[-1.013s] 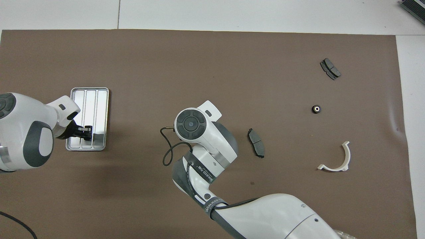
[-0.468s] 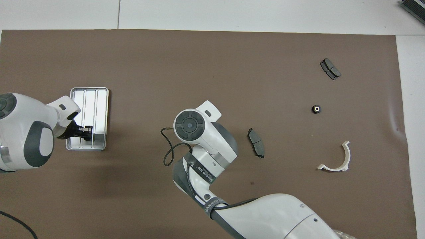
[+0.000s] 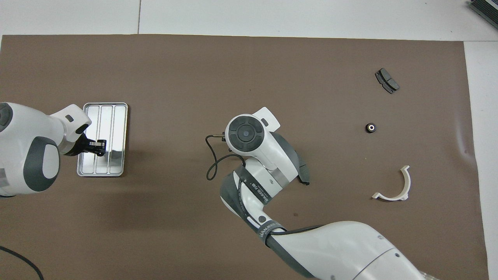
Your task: Place bearing gear from tray to pile
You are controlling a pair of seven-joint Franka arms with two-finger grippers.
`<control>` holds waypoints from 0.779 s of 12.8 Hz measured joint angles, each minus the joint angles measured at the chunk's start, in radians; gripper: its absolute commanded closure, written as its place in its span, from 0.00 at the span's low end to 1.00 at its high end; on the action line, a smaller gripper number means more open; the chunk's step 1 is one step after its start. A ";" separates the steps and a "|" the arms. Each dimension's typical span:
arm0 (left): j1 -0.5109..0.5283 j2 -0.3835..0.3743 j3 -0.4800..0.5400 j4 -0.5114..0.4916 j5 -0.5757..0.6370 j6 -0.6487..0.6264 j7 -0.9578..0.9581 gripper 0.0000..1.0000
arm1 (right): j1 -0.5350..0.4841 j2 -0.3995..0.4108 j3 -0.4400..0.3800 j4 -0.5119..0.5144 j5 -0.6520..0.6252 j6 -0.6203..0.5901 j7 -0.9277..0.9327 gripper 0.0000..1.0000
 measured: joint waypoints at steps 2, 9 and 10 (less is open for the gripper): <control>-0.021 0.000 -0.007 0.034 0.000 -0.028 -0.057 0.94 | -0.066 -0.089 0.000 -0.124 -0.001 0.039 -0.059 1.00; -0.352 0.005 -0.020 0.044 0.000 -0.007 -0.622 0.93 | -0.289 -0.346 0.001 -0.438 0.003 0.060 -0.351 1.00; -0.400 0.015 -0.020 0.044 0.000 0.029 -0.704 0.93 | -0.311 -0.361 0.001 -0.467 0.006 0.060 -0.395 1.00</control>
